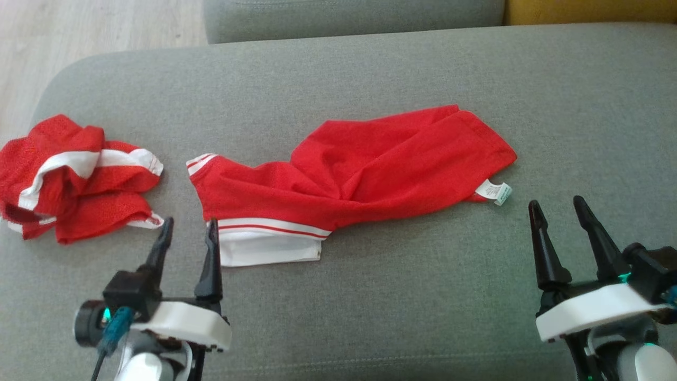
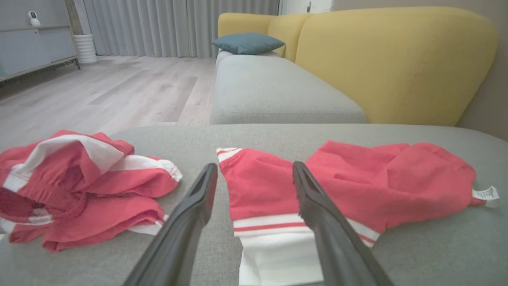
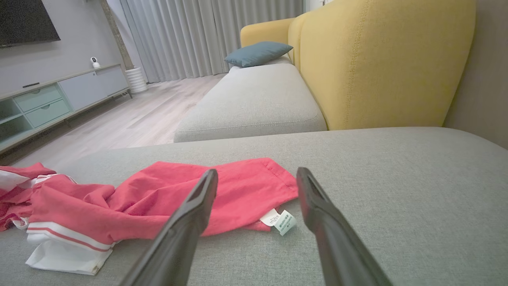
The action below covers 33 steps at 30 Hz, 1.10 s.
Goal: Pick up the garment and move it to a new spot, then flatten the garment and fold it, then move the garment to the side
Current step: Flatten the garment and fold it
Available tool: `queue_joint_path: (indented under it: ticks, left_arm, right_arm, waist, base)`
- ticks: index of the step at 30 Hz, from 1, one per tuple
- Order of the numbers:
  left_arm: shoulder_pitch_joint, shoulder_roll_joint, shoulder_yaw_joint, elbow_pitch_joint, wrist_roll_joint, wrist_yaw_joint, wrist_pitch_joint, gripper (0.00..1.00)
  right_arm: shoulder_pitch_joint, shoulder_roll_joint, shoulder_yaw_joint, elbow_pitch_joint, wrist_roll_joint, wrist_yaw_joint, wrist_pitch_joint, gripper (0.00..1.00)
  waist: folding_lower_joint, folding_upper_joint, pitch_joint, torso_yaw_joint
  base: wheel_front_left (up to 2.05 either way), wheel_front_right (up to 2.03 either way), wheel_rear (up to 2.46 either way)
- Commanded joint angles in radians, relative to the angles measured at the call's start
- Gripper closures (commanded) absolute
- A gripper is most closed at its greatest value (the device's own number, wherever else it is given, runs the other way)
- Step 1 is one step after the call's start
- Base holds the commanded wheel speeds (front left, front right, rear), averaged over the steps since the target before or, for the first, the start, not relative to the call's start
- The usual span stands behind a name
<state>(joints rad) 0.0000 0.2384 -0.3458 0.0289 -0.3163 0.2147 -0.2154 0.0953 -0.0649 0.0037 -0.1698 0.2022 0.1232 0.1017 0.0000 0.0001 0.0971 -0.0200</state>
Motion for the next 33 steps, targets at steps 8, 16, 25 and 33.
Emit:
queue_joint_path:
  ticks: [8, 16, 25, 33]
  left_arm:
    - [-0.102, -0.002, 0.016, 0.175, -0.097, -0.079, 0.111, 0.0]
    - [-0.213, -0.024, 0.01, 0.394, -0.165, -0.164, 0.159, 0.0]
    - [-0.24, -0.031, -0.006, 0.474, -0.18, -0.167, 0.209, 1.0]
    - [-0.282, -0.041, -0.016, 0.465, -0.163, -0.151, 0.181, 1.0]
  right_arm:
    - [-0.035, -0.003, 0.031, -0.042, 0.003, 0.008, 0.004, 0.0]
    - [-0.06, -0.008, 0.036, -0.025, 0.011, 0.008, 0.0, 0.0]
    - [-0.076, -0.022, 0.005, 0.053, 0.05, 0.008, 0.047, 0.0]
    - [-0.196, -0.099, -0.014, 0.176, 0.095, 0.008, 0.047, 0.0]
  waist:
    - [0.0, -0.0001, 0.059, -0.009]
    - [0.0, -0.0001, 0.094, -0.021]
    - [0.0, -0.0001, 0.096, -0.016]
    - [0.0, -0.0001, 0.15, 0.019]
  base:
    - [0.0, 0.0, 0.0]
    - [0.0, 0.0, 0.0]
    - [0.0, 0.0, 0.0]
    - [0.0, 0.0, 0.0]
